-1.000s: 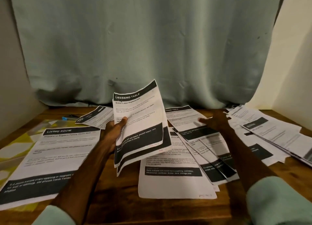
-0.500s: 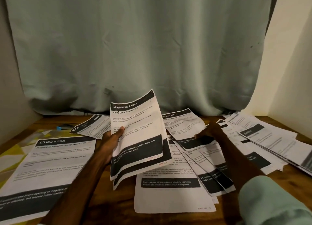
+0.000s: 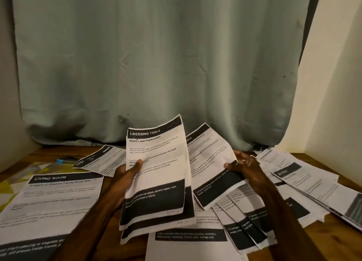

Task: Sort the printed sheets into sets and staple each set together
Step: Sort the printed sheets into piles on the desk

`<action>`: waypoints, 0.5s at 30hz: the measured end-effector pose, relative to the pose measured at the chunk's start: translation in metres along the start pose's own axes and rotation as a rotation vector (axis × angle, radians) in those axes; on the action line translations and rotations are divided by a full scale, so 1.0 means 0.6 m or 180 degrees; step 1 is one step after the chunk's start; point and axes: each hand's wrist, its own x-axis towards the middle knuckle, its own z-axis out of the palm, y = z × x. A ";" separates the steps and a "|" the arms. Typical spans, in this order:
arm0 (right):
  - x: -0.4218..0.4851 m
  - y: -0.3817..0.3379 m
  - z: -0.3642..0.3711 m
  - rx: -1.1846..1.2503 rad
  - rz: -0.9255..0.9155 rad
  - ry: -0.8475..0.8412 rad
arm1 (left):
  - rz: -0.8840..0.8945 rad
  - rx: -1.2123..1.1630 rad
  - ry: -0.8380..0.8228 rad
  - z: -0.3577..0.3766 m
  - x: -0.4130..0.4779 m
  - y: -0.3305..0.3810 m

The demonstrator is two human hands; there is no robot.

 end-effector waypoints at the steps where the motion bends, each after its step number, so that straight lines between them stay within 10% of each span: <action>1: -0.007 -0.001 0.007 0.0192 -0.0032 -0.0069 | 0.0020 -0.0050 -0.0042 0.004 -0.003 0.003; 15: -0.043 -0.002 0.092 0.1035 -0.0238 -0.0113 | 0.0208 -0.0251 0.0059 0.014 -0.011 0.011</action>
